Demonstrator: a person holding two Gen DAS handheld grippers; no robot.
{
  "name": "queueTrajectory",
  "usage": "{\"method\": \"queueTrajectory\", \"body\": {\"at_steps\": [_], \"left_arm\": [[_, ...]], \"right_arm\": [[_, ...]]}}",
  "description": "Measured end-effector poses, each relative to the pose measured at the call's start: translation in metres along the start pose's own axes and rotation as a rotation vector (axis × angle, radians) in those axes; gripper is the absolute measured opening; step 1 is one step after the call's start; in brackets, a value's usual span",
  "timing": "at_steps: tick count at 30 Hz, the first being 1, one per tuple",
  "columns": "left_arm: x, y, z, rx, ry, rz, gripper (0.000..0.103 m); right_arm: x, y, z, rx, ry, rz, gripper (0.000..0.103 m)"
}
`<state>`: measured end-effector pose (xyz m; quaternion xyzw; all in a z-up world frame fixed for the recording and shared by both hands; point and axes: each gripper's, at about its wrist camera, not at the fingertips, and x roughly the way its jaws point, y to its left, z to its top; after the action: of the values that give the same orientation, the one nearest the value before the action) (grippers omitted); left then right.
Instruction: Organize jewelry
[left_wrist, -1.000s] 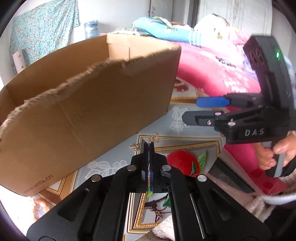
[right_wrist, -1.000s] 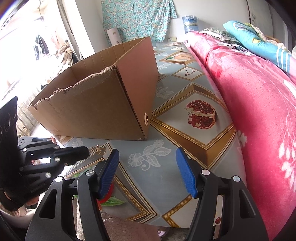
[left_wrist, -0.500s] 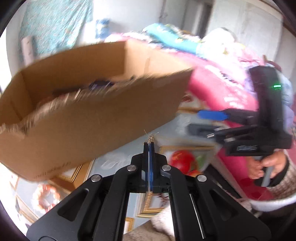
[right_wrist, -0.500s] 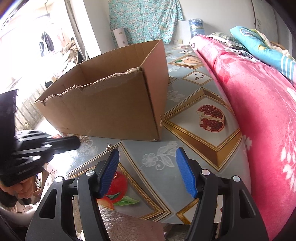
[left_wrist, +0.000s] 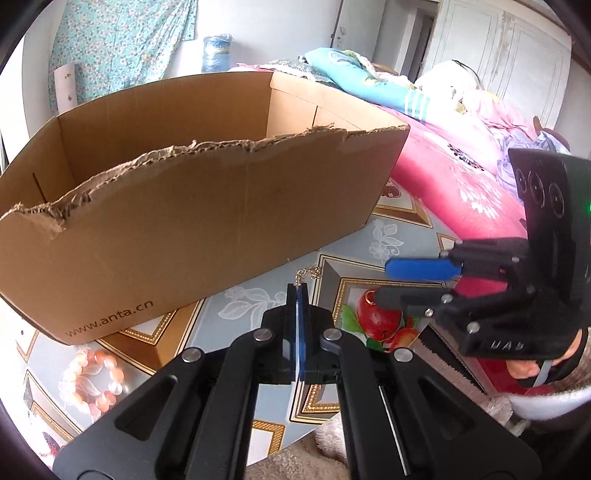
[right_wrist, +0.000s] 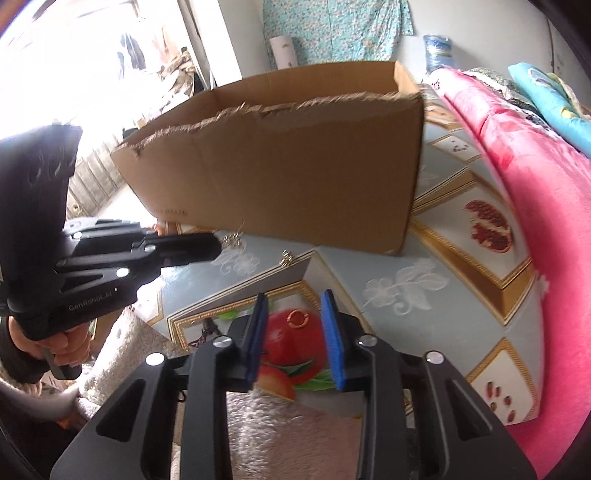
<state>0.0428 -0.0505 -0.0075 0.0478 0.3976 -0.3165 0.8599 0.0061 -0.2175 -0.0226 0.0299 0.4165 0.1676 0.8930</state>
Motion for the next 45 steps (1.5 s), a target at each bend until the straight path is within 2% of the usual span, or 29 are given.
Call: {"method": "queueTrajectory", "body": {"at_steps": [12,18,20,22,34,45], "left_arm": [[-0.001,0.006,-0.003,-0.015,-0.01,-0.036,0.0],[-0.002,0.008,-0.003,-0.015,-0.015,-0.045,0.0],[-0.004,0.009,-0.003,-0.018,-0.017,-0.051,0.0],[-0.004,0.011,-0.003,-0.023,-0.019,-0.052,0.0],[-0.012,0.019,-0.002,-0.046,-0.039,-0.074,0.0],[-0.033,0.014,0.001,-0.056,-0.1,-0.154,0.0]], "right_arm": [[0.013,0.012,-0.003,-0.068,0.04,-0.074,0.018],[0.014,0.013,0.0,-0.108,0.062,-0.076,0.018],[0.016,0.013,0.003,-0.119,0.07,-0.077,0.013],[0.016,0.01,0.004,-0.111,0.074,-0.063,0.013],[0.016,0.001,0.007,-0.08,0.059,-0.05,0.012],[-0.01,0.001,0.01,-0.059,-0.015,-0.061,0.012]]}}
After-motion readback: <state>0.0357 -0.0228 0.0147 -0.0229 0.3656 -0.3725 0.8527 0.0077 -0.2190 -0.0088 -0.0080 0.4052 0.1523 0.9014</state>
